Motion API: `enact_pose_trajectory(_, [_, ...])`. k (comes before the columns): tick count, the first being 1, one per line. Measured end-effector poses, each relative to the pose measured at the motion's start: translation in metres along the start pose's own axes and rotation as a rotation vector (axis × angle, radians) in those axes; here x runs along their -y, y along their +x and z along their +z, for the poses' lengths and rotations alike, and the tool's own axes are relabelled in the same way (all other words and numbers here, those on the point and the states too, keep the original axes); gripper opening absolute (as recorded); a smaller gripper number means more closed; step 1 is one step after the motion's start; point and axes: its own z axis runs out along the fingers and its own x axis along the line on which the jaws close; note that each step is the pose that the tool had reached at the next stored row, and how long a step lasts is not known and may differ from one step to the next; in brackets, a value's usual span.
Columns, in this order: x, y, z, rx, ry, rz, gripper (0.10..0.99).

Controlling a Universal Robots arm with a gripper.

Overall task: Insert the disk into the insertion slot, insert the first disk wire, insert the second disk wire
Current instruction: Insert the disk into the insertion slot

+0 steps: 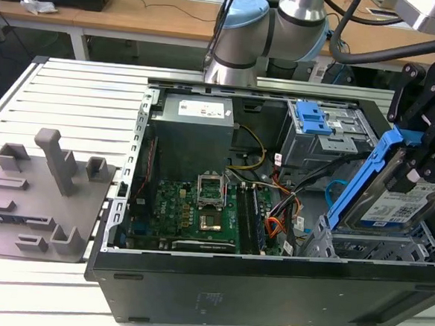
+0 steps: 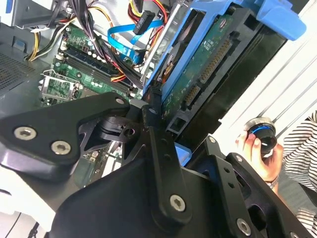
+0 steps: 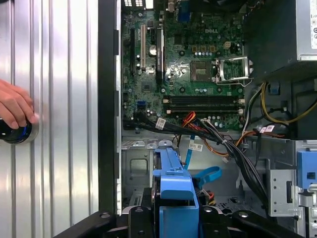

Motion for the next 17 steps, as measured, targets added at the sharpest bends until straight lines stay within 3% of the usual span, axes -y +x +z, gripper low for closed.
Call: enact_pose_trajectory(17, [0.0007, -0.0001, 0.0201, 0.0, 0.0, 0.0, 0.361])
